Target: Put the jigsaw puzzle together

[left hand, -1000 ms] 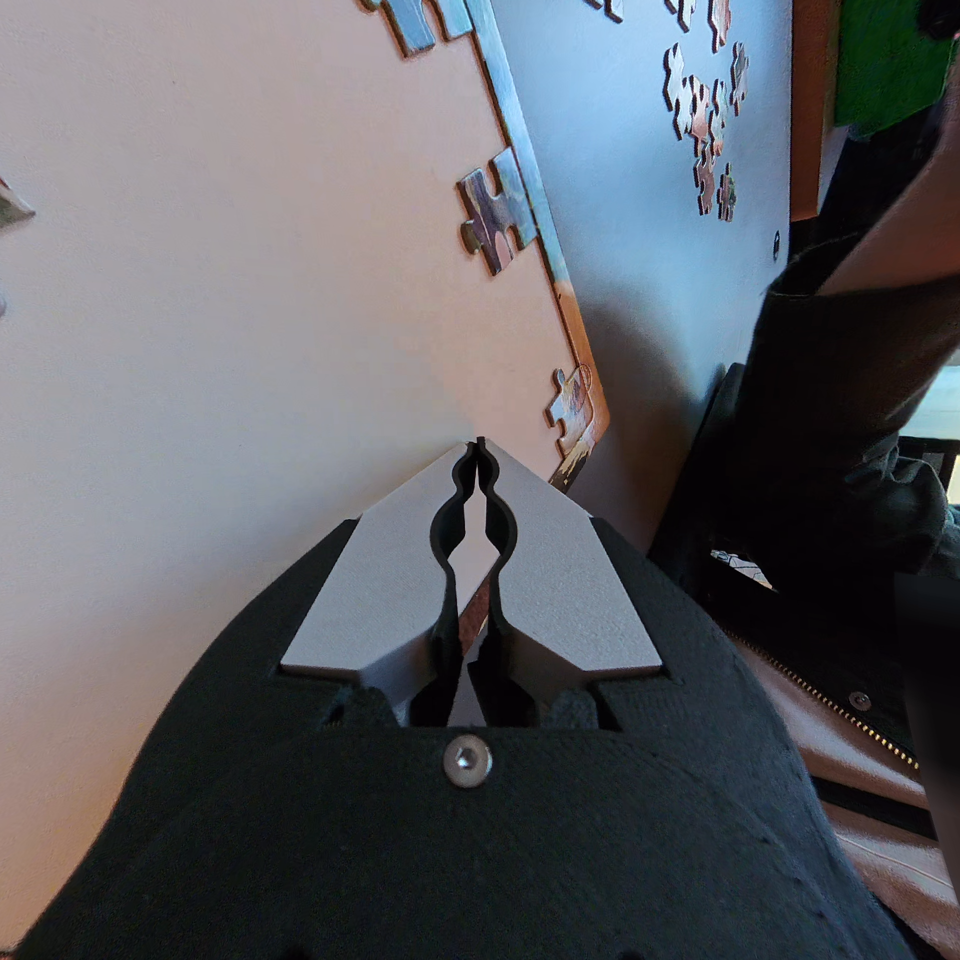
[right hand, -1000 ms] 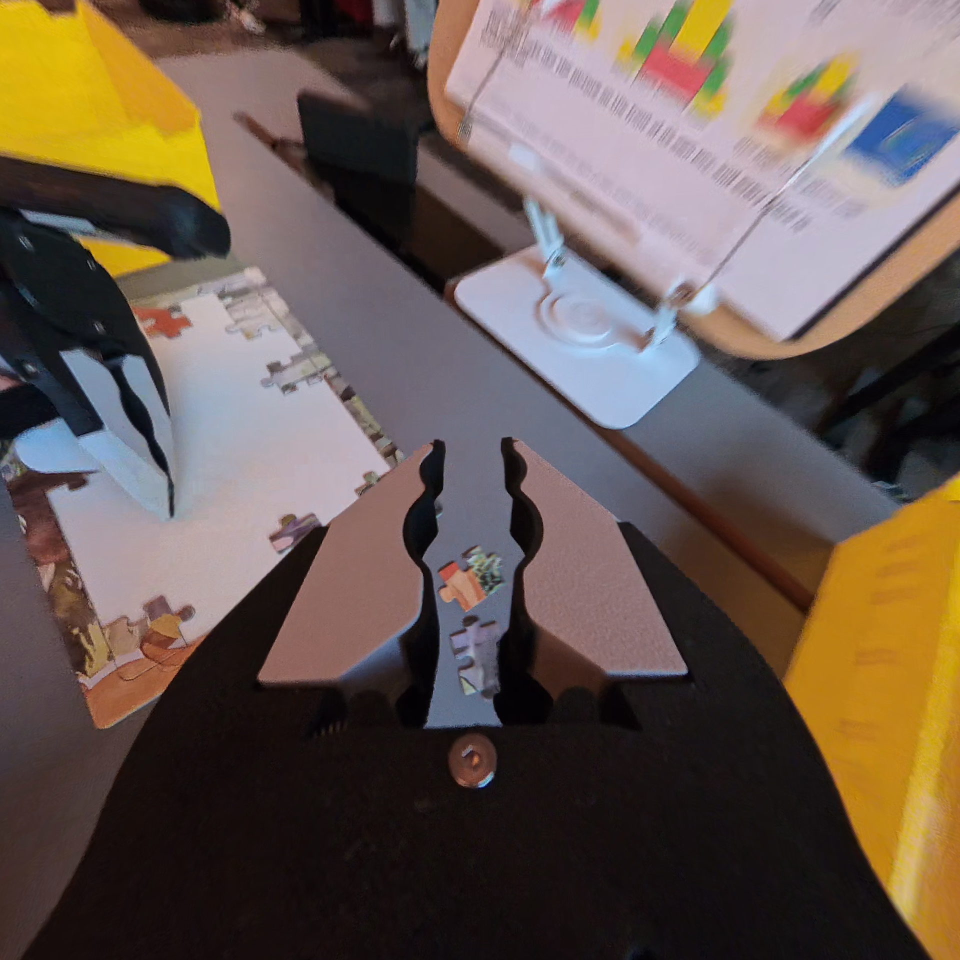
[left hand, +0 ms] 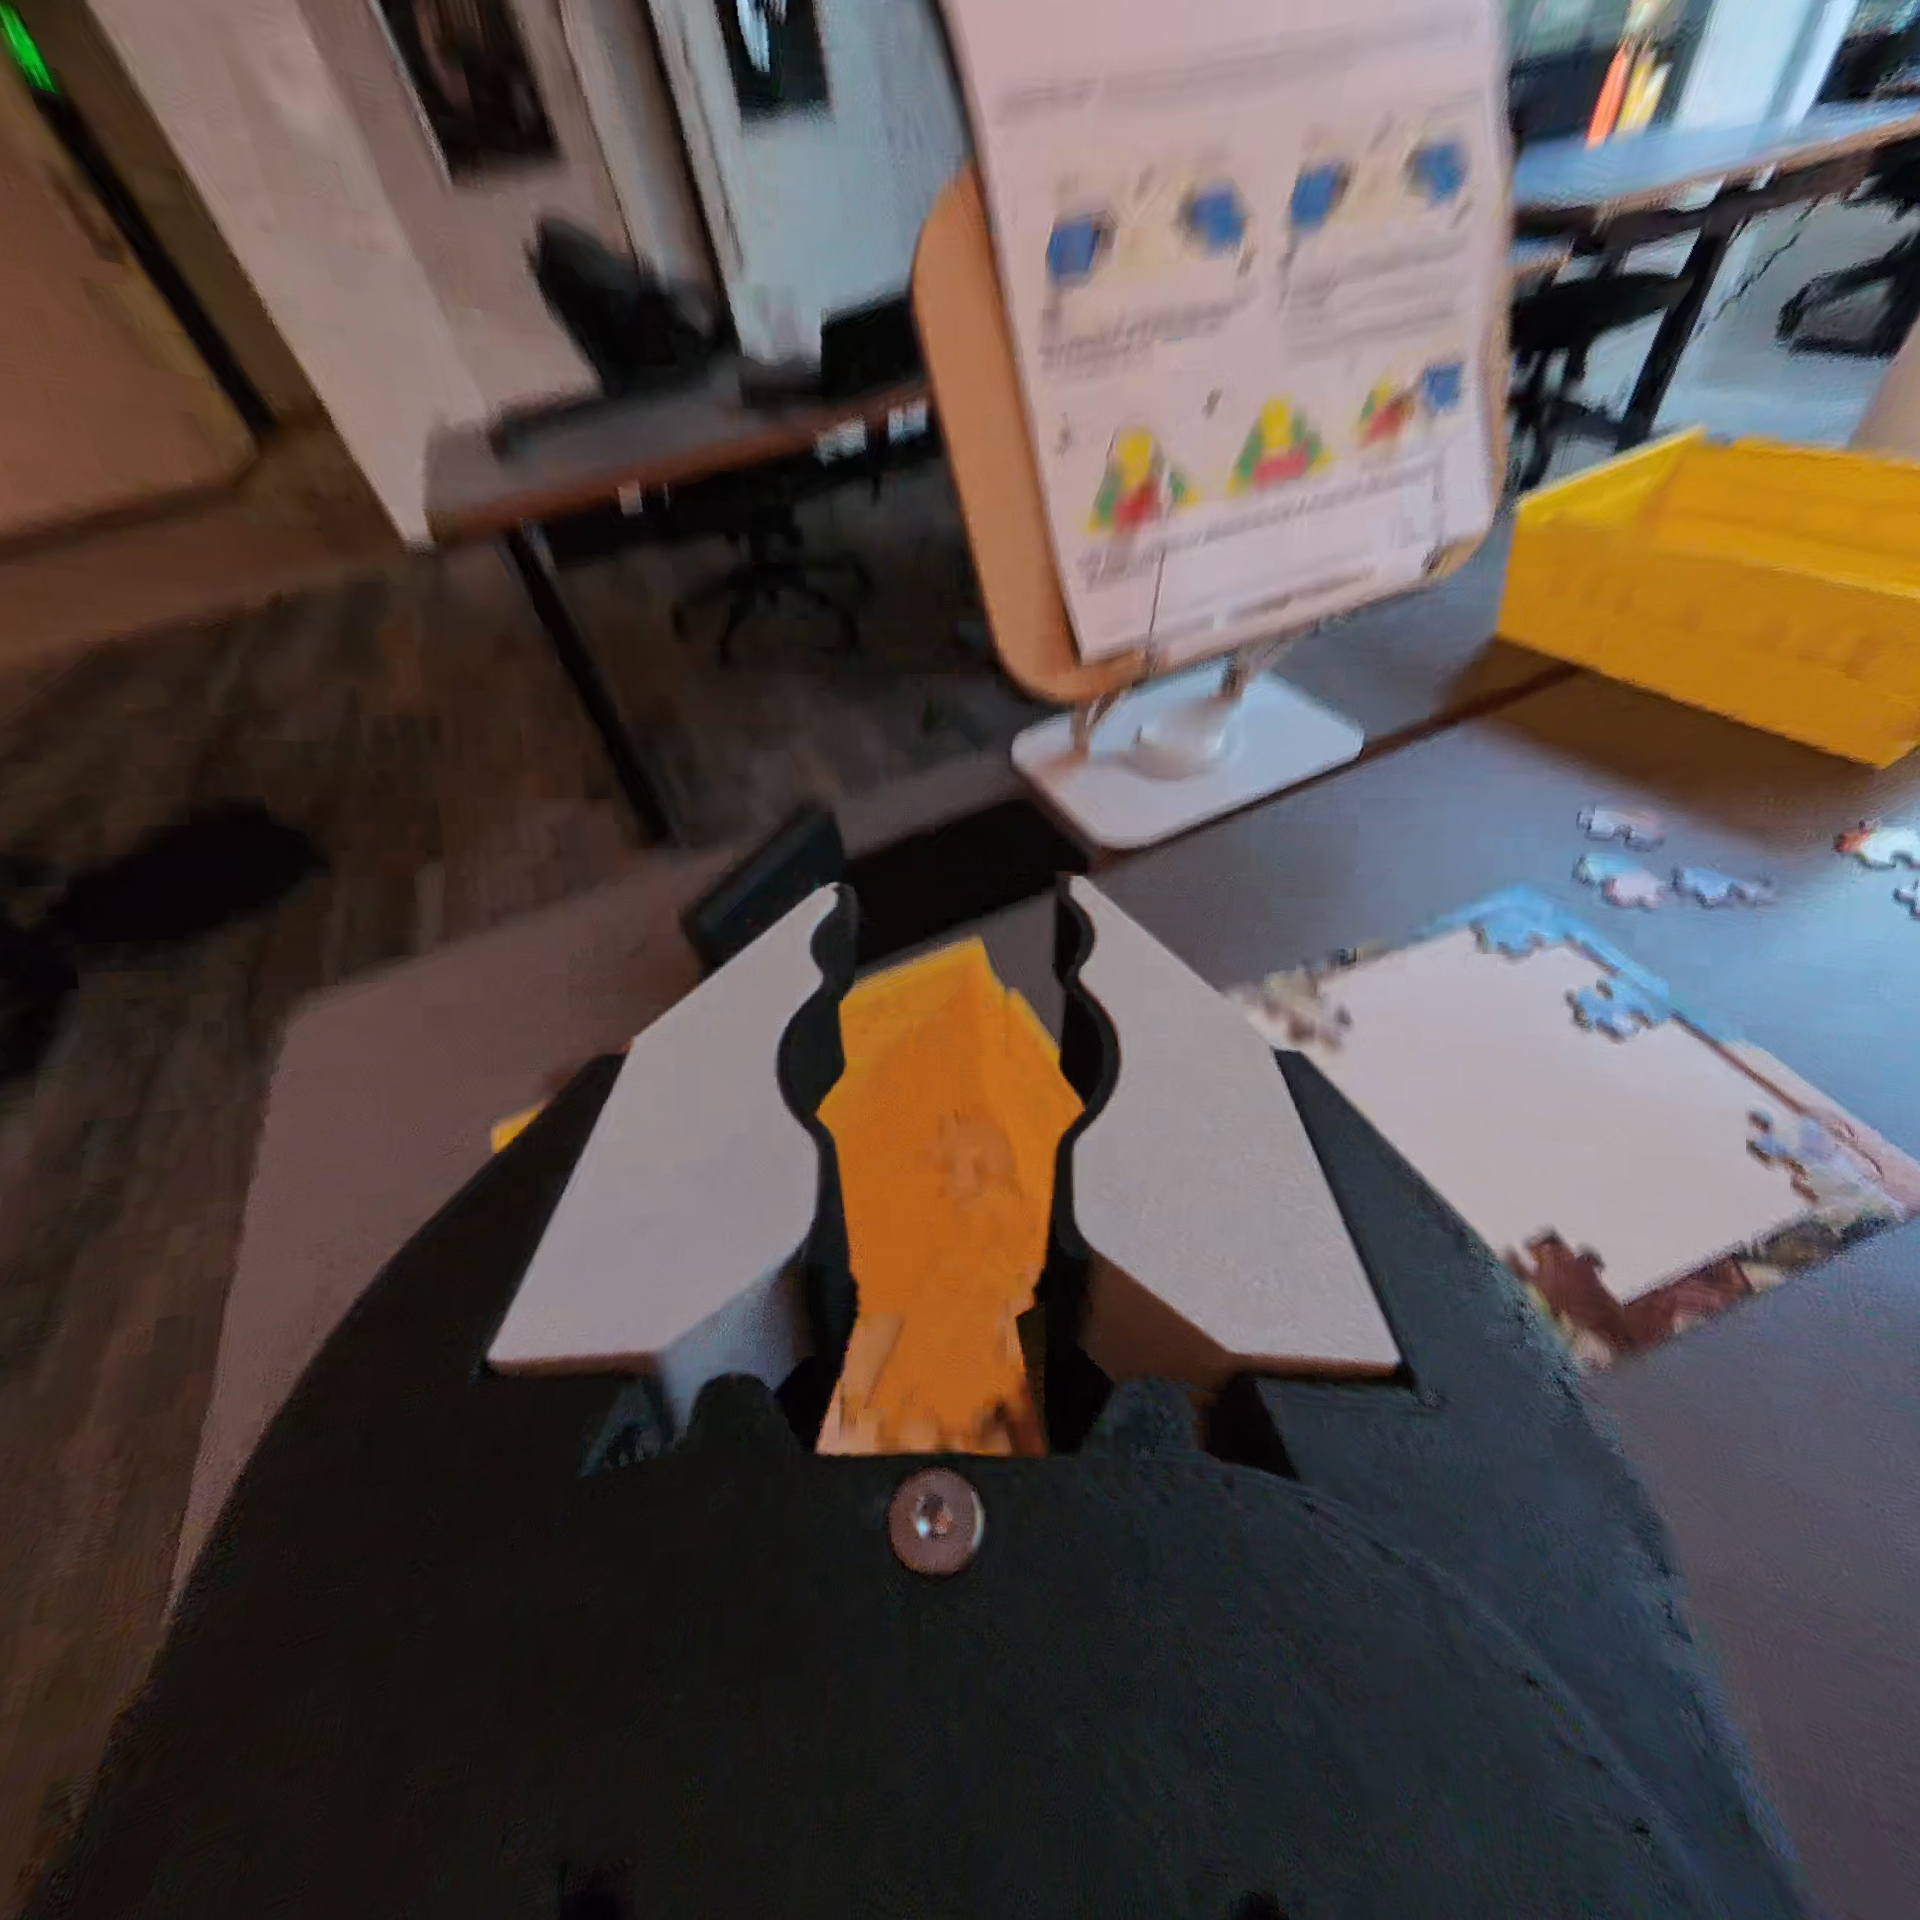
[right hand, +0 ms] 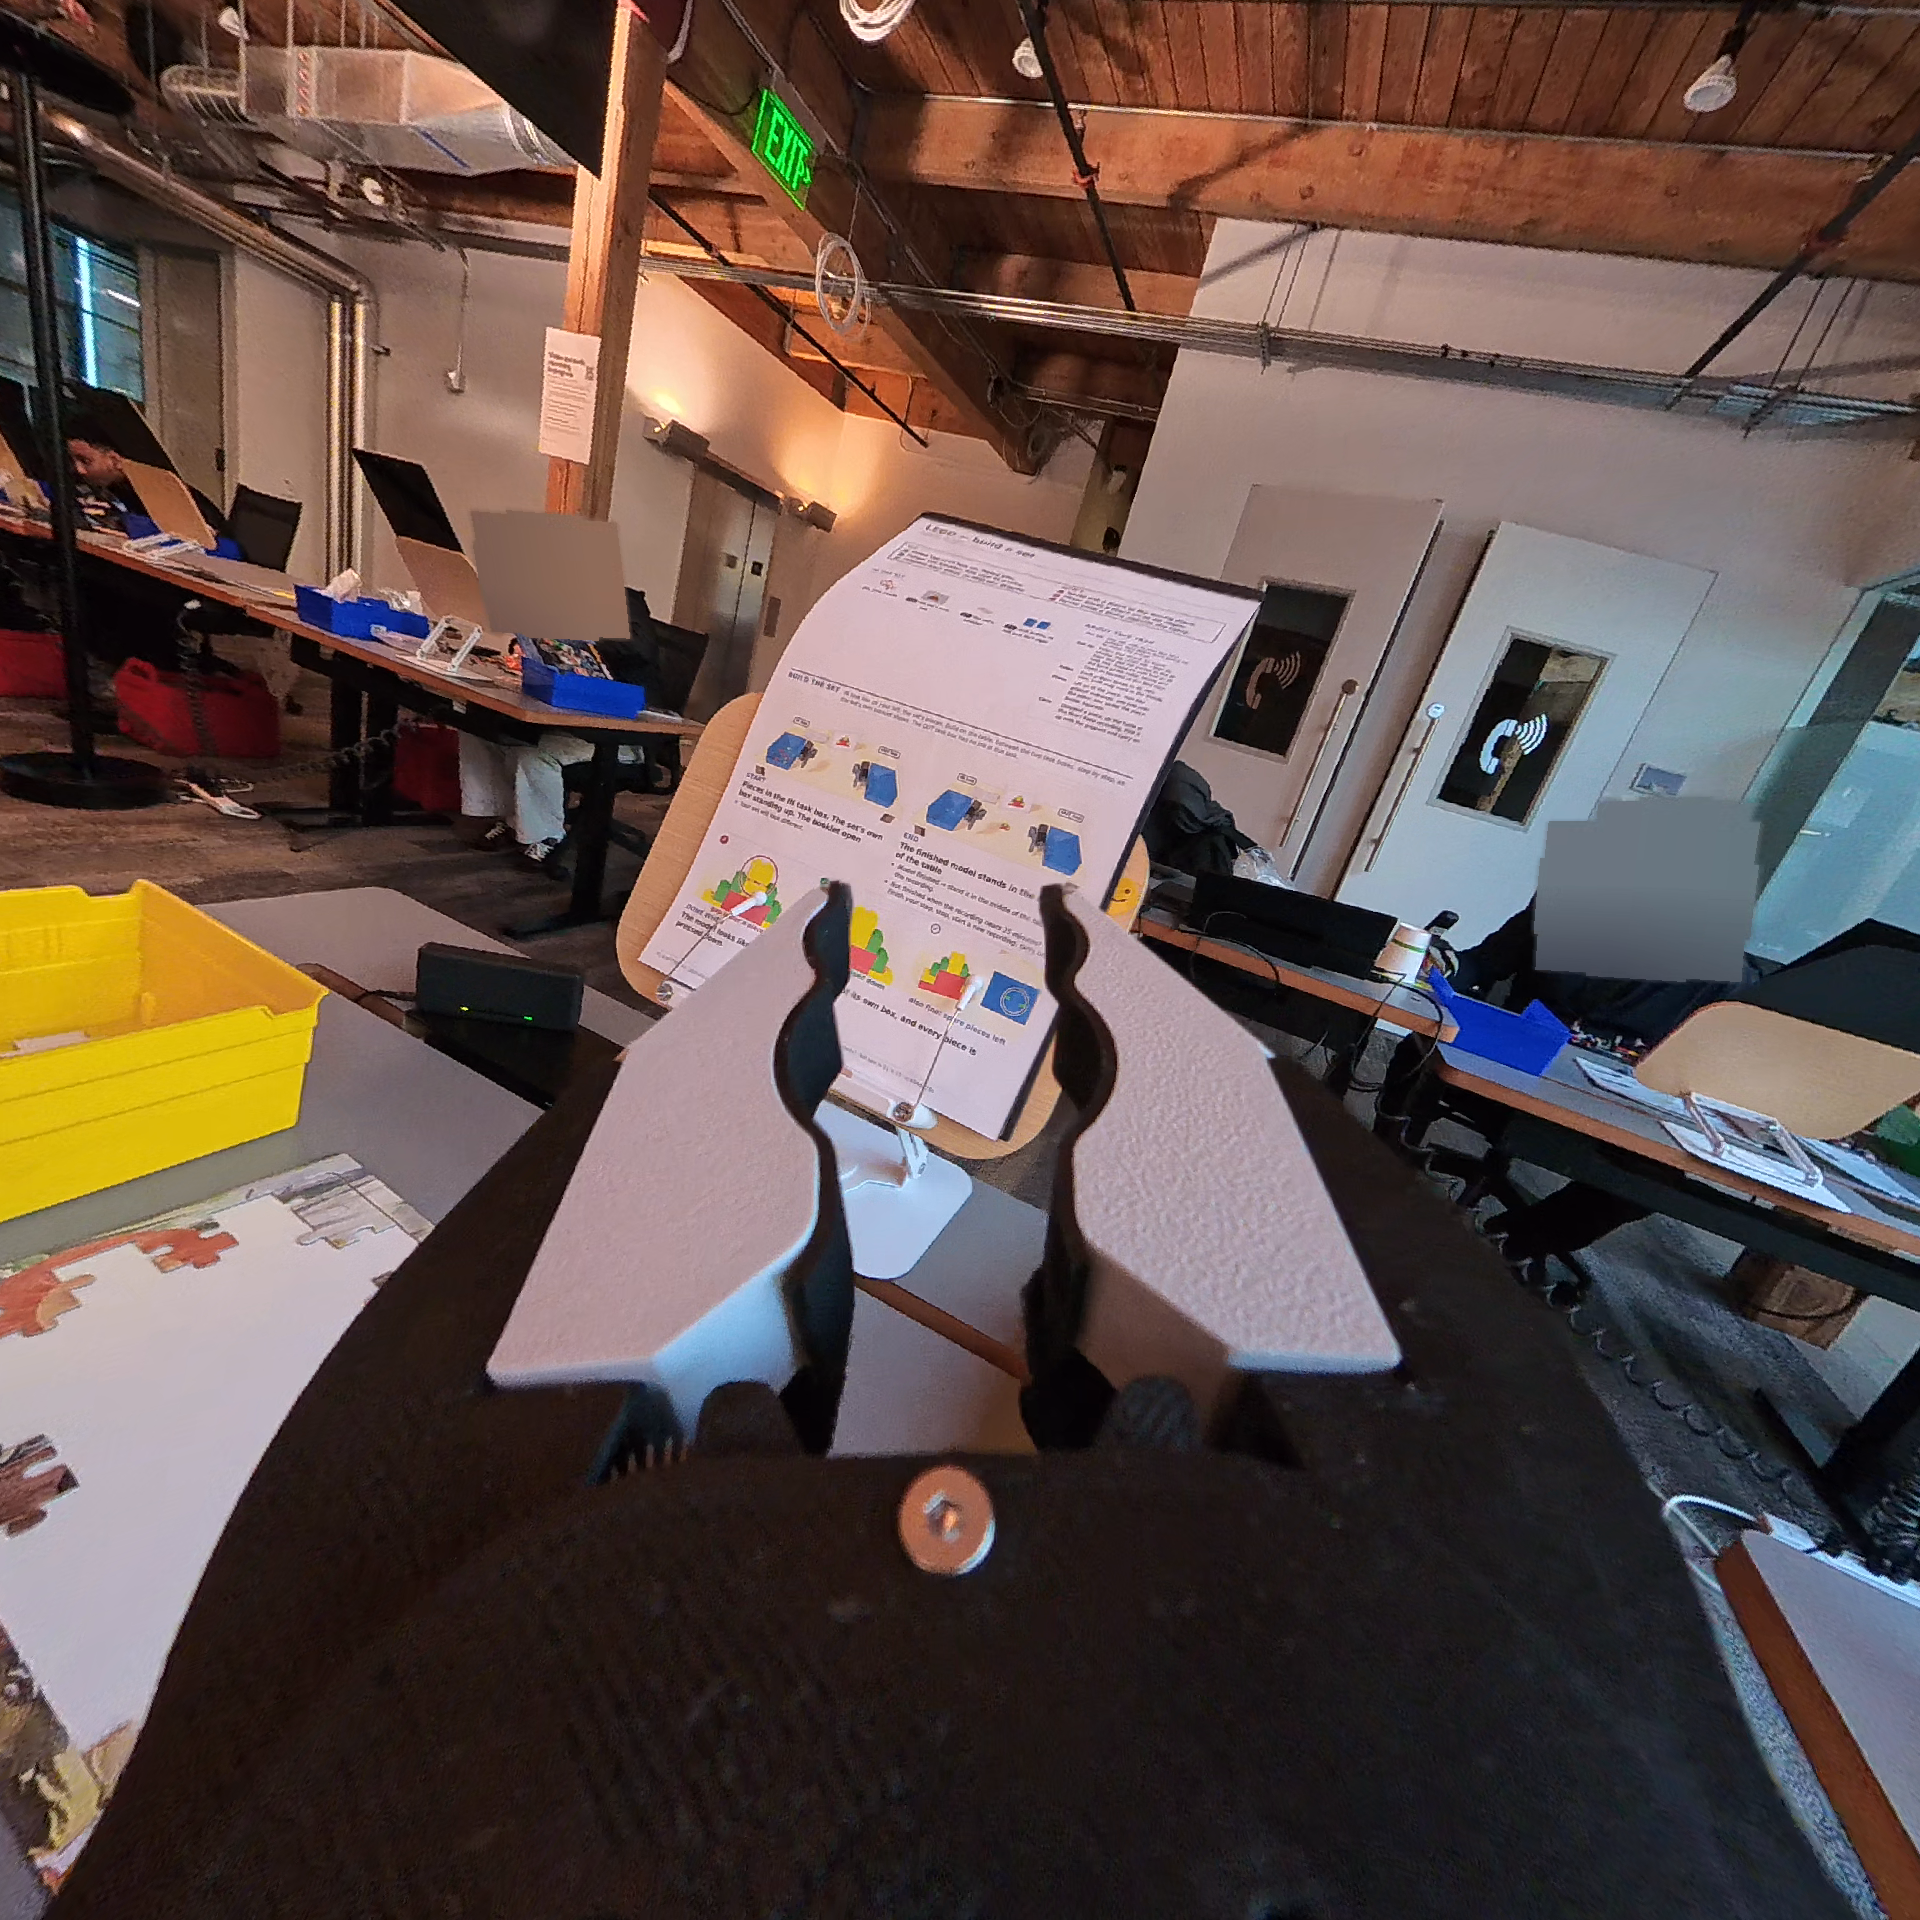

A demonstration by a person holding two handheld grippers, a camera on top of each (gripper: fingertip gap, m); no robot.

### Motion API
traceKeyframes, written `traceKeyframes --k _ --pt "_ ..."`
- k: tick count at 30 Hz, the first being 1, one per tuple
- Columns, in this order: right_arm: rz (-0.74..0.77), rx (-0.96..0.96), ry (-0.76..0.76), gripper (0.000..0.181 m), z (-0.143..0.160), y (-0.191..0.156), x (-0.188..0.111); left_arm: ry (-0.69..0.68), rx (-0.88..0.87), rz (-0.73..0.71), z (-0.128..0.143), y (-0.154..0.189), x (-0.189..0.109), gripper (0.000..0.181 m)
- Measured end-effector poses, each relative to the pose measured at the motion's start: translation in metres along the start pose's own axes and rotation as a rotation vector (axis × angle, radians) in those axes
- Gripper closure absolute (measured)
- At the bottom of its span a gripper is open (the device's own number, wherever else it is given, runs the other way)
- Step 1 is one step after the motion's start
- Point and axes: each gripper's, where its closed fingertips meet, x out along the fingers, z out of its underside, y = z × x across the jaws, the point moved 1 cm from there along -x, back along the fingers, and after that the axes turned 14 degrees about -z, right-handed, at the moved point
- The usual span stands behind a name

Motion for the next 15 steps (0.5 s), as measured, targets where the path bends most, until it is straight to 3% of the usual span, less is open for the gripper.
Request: traceKeyframes --k 2,6,12,15 --pt "-0.011 0.004 -0.015 0.144 0.006 -0.002 0.006 -0.198 -0.021 -0.029 0.039 -0.02 0.007 0.13" --pt "-0.029 -0.019 -0.091 0.141 0.022 -0.008 0.019 -0.513 0.049 -0.175 0.116 -0.059 0.028 0.132" --pt "-0.056 -0.083 -0.181 0.139 0.039 -0.018 0.032 -0.774 0.012 -0.119 0.2 -0.049 0.067 0.125" --pt "-0.073 -0.095 -0.2 0.139 0.043 -0.021 0.035 -0.837 0.042 -0.124 0.22 -0.049 0.07 0.123"
